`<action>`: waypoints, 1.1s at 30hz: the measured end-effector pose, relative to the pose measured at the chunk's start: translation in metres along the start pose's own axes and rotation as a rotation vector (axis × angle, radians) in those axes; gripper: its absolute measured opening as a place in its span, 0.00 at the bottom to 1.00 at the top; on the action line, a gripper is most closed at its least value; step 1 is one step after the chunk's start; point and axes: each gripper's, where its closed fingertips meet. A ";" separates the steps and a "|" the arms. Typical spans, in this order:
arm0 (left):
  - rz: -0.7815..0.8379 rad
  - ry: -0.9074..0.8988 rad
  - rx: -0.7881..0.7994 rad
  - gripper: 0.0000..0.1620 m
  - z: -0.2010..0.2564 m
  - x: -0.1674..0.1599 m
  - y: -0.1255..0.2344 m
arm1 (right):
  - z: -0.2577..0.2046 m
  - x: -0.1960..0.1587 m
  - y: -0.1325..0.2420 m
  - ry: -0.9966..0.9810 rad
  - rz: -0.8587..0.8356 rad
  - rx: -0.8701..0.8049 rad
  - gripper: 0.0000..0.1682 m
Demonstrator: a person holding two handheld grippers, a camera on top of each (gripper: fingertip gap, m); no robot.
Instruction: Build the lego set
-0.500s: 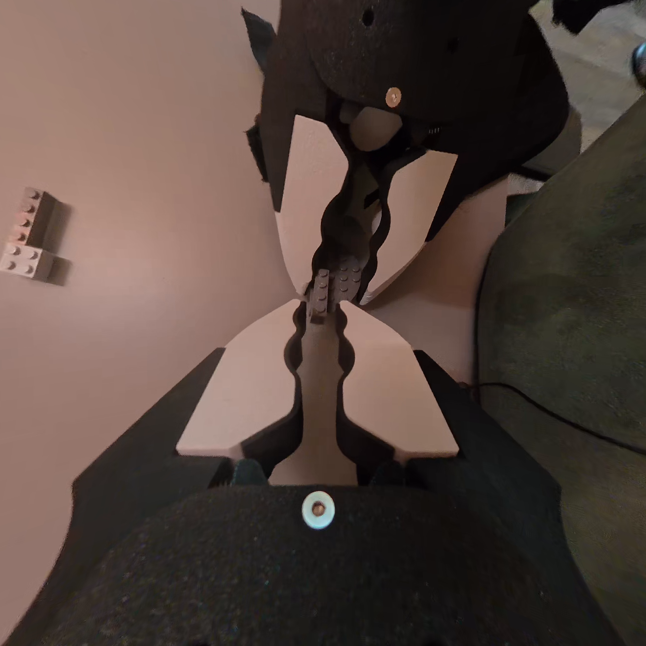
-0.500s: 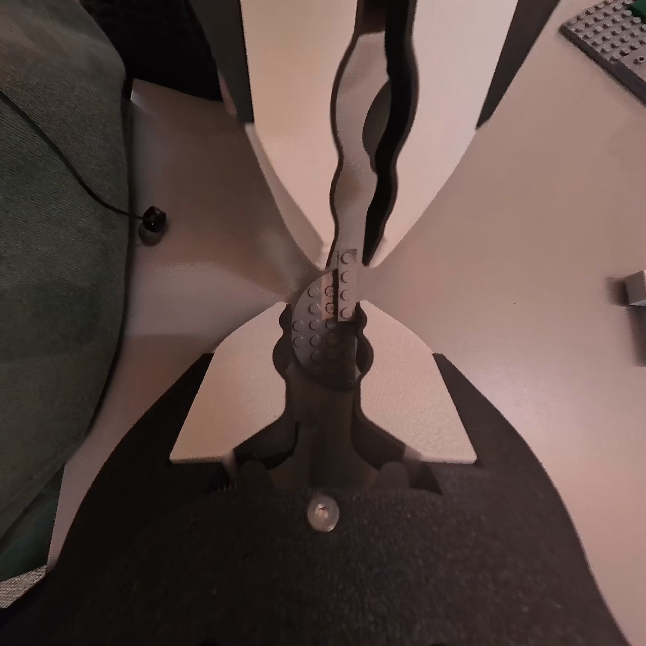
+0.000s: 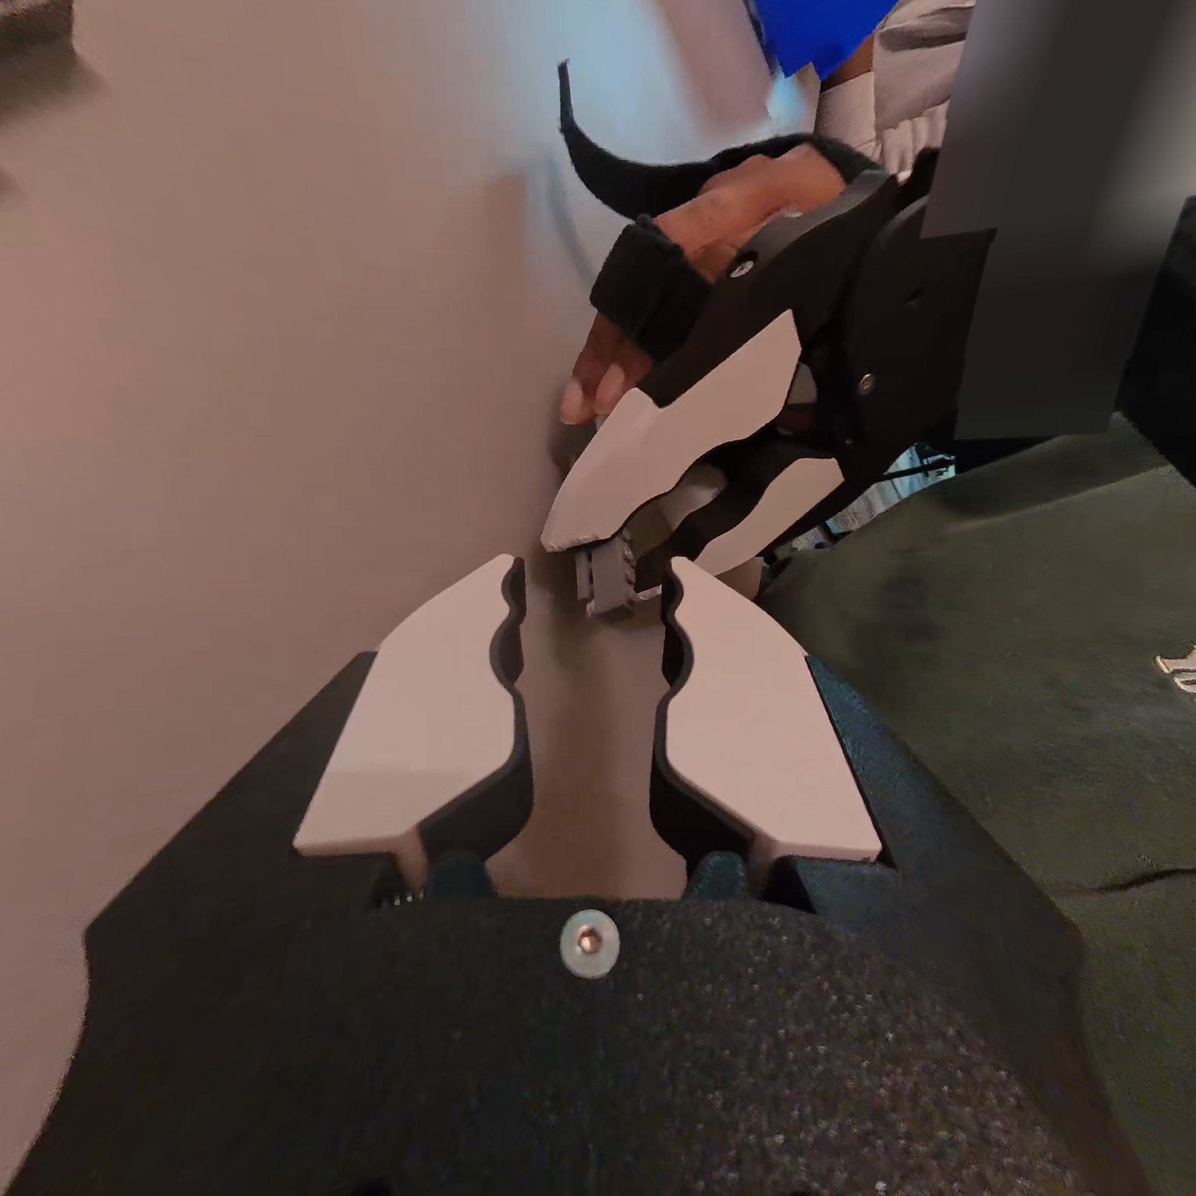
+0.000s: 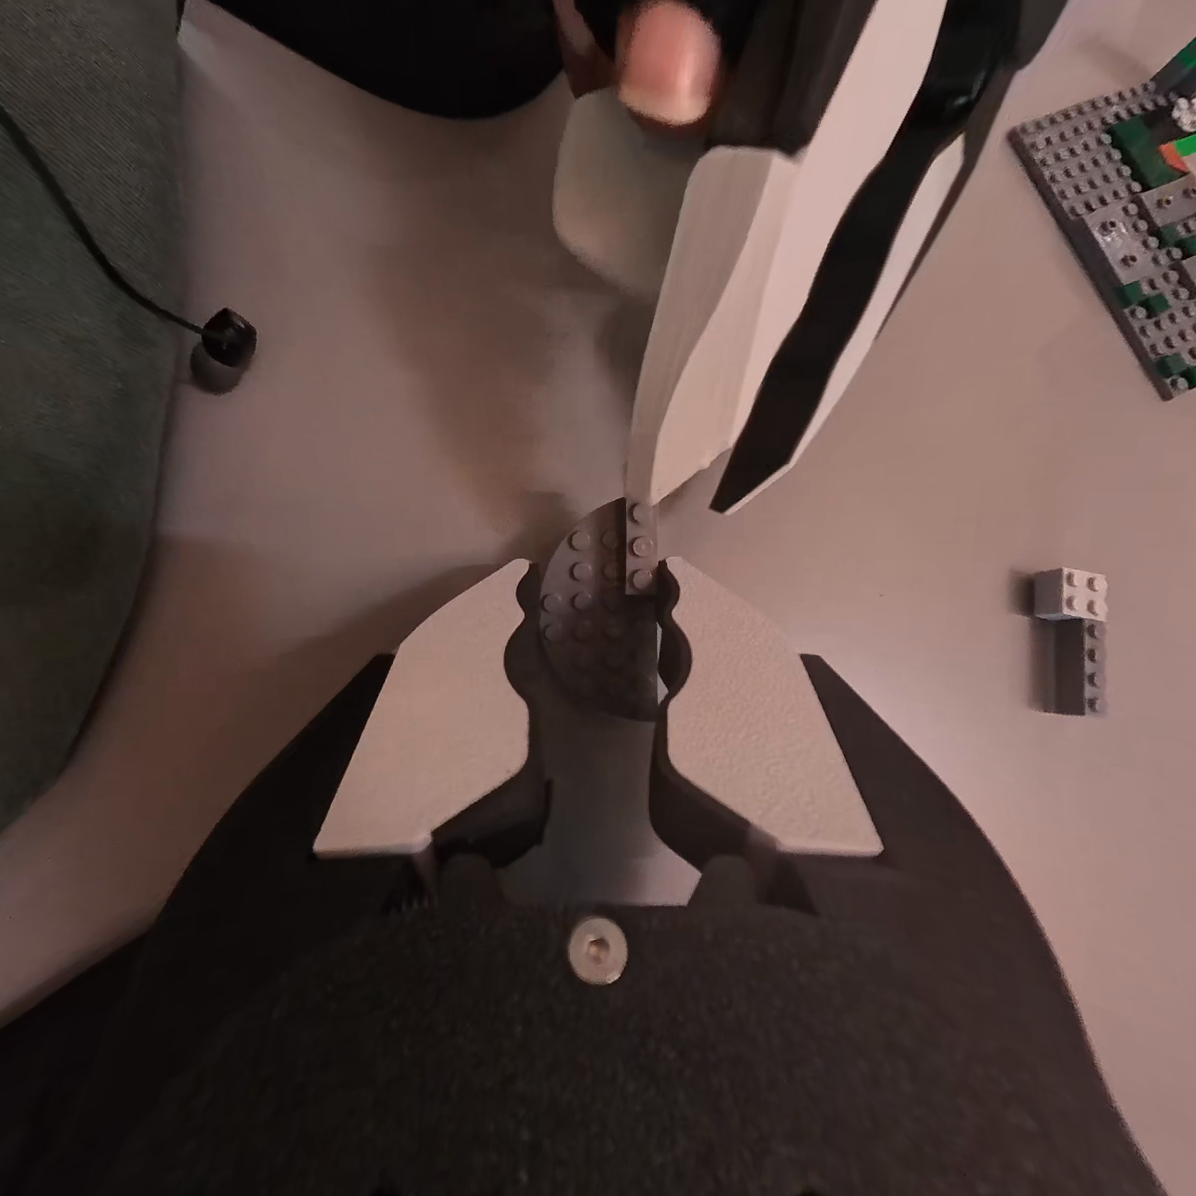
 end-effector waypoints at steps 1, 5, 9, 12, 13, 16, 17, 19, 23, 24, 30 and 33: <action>-0.007 0.008 -0.009 0.24 0.001 -0.002 -0.003 | 0.000 0.000 0.000 0.005 -0.002 -0.003 0.20; -0.034 0.035 -0.020 0.23 0.001 -0.008 -0.012 | 0.002 0.003 0.000 0.027 0.003 -0.022 0.20; -0.032 0.048 -0.031 0.13 0.001 -0.010 -0.016 | 0.004 0.001 -0.001 0.046 -0.011 -0.048 0.20; -0.030 0.044 -0.033 0.13 0.002 -0.011 -0.017 | 0.003 -0.001 -0.001 0.038 -0.008 -0.044 0.20; -0.027 0.040 -0.037 0.12 0.002 -0.011 -0.017 | 0.003 -0.001 -0.001 0.041 -0.006 -0.046 0.20; -0.026 0.013 -0.040 0.12 0.005 -0.011 -0.016 | 0.003 0.001 0.000 0.076 0.006 -0.069 0.20; -0.027 -0.006 -0.033 0.12 0.005 -0.011 -0.015 | 0.003 0.001 0.000 0.101 0.015 -0.084 0.20; -0.023 -0.072 0.003 0.12 0.006 -0.010 -0.014 | 0.005 0.003 0.002 0.158 0.033 -0.132 0.20; 0.004 -0.215 0.097 0.12 0.007 -0.006 -0.011 | 0.010 0.007 0.005 0.287 0.042 -0.256 0.20; 0.016 -0.240 0.112 0.11 0.008 -0.005 -0.010 | 0.011 0.008 0.007 0.315 0.048 -0.284 0.20; 0.068 -0.381 0.192 0.10 0.010 -0.004 -0.004 | 0.013 0.014 0.013 0.324 0.106 -0.332 0.20; 0.083 -0.452 0.234 0.10 0.011 -0.005 -0.001 | 0.012 0.014 0.016 0.289 0.135 -0.312 0.22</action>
Point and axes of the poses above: each gripper's, where its closed fingertips meet, y back along the fingers, x out of its top, z = x × y across the jaws, and after that the axes turned 5 degrees about -y, right-handed
